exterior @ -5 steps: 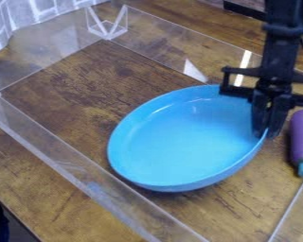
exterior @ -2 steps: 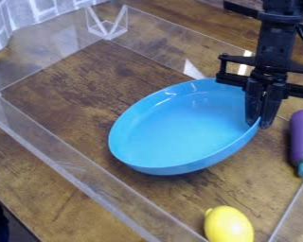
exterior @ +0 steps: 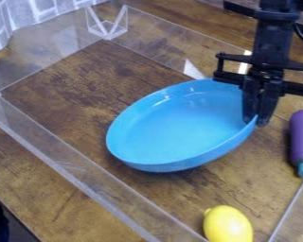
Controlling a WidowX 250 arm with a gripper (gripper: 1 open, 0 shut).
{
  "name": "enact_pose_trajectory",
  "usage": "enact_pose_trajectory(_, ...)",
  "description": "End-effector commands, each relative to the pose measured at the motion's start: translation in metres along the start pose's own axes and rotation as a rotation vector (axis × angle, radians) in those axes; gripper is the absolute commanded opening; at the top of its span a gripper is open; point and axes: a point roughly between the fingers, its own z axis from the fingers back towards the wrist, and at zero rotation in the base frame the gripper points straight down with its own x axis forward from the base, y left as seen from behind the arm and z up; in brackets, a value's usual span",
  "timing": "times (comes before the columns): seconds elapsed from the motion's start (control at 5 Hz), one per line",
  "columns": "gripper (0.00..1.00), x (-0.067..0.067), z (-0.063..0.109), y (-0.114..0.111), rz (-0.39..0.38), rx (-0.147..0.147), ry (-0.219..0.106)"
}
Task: Move the carrot to the left side
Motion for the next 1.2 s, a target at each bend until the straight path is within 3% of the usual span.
enact_pose_trajectory(0.0, 0.00, 0.000, 0.030, 0.008, 0.045, -0.061, -0.084)
enact_pose_trajectory(0.2, 0.00, 0.002, 0.029, 0.014, 0.091, -0.087, -0.088)
enact_pose_trajectory(0.6, 0.00, 0.017, 0.050, -0.003, 0.018, -0.116, -0.063)
enact_pose_trajectory(1.0, 0.00, 0.008, 0.046, -0.025, 0.050, -0.142, -0.053)
